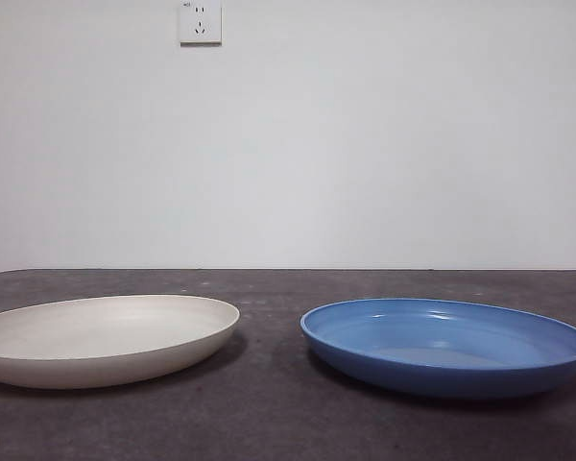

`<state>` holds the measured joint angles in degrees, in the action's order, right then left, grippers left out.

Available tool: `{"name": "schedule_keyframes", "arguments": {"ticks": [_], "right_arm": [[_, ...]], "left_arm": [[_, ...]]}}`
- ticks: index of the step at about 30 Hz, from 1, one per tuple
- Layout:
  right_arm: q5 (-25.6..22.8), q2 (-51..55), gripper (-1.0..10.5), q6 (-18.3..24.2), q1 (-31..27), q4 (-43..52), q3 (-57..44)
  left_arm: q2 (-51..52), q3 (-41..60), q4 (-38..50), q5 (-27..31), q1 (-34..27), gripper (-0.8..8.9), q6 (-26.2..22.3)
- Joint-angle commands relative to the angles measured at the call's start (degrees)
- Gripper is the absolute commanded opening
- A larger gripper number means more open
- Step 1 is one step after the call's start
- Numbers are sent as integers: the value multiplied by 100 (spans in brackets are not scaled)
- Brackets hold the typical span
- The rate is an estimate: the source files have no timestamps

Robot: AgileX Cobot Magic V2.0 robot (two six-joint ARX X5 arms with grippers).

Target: Pick up the white plate, put it on the blue plate, put it on desk

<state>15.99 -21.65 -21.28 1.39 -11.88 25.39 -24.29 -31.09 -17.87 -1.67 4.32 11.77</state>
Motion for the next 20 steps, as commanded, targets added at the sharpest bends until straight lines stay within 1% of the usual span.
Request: {"name": "schedule_keyframes", "arguments": {"ticks": [1,3,7,10,14,18,20], "right_arm": [[501,-509,11,-15,-2,-94,470],[870,-817,11,-11,-2,-205,776],[1471,-1423,11,33,17,-387,1349],[1779,-1784,11,247,111,-535,1729],[2050,-2184,11,535,260,-1001,2218],[2533,-2470,11,590,433,-1270,2505],[2629,-2509,11,588,461,-1266,2522]], "left_arm": [[-492,-772,-232,-133,33,11,-271],[-789,-1156,-328,-350,48,11,-271],[-1307,-1755,-487,-1078,142,11,-269],[-1687,-2114,-824,-1609,295,11,-254],[-2127,-2404,-1274,-2083,573,11,-273],[-2430,-2459,-1456,-2538,778,11,-271],[-2505,-2459,-1491,-2671,852,12,-269]]}}
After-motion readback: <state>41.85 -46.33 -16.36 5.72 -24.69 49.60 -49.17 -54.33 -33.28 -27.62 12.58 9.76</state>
